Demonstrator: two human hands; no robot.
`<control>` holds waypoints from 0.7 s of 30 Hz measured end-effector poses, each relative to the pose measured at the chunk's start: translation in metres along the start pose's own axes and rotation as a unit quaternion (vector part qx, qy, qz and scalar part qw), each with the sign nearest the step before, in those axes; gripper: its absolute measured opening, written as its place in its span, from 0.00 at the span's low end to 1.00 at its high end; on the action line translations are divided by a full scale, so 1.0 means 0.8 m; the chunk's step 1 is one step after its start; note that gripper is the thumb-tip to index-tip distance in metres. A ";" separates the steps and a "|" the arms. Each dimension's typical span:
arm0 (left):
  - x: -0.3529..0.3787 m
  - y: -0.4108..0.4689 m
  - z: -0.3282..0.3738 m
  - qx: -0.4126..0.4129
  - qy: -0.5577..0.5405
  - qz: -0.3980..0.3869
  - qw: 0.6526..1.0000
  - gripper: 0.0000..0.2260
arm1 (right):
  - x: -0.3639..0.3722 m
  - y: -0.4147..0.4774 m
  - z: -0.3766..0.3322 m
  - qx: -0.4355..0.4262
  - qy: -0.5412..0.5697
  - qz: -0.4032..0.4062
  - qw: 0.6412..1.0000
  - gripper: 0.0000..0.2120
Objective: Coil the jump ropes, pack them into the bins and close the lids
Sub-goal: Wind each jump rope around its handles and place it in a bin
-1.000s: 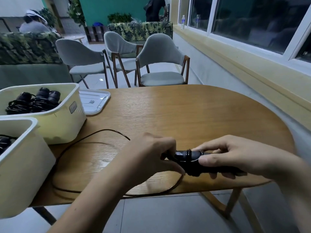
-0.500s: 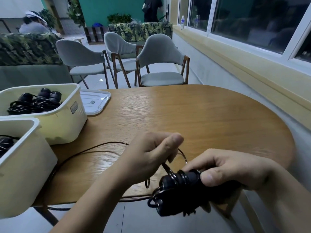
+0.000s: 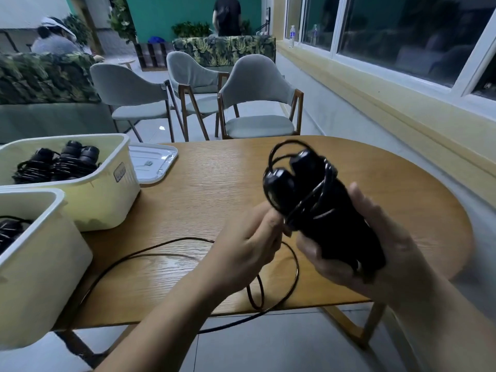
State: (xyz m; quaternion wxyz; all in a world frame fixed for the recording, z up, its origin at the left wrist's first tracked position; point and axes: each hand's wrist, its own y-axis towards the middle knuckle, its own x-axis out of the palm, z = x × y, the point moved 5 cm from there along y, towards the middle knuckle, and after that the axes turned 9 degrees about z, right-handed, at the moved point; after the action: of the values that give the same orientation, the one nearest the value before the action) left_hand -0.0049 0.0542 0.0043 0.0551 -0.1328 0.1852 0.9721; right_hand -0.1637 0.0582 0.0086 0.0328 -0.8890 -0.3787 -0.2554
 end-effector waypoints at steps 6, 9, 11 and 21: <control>0.014 -0.001 -0.012 0.006 0.140 -0.031 0.990 0.15 | -0.016 0.007 -0.004 -0.063 -0.102 0.145 0.982 0.37; 0.016 -0.001 -0.017 -0.025 0.126 -0.053 0.990 0.14 | -0.019 0.007 -0.007 -0.086 -0.119 0.188 0.971 0.40; 0.020 -0.003 -0.014 -0.032 0.110 -0.064 0.991 0.15 | -0.019 0.006 -0.008 -0.091 -0.135 0.189 0.968 0.36; 0.029 -0.016 -0.015 -0.081 0.097 -0.155 0.980 0.08 | -0.021 0.001 -0.013 -0.088 -0.133 0.182 0.970 0.36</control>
State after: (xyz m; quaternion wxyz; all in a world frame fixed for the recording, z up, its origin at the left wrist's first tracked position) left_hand -0.0220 0.0630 -0.0173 0.1756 -0.2577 0.0880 0.9460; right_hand -0.1769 0.0439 0.0095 -0.0499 -0.9685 -0.1873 -0.1565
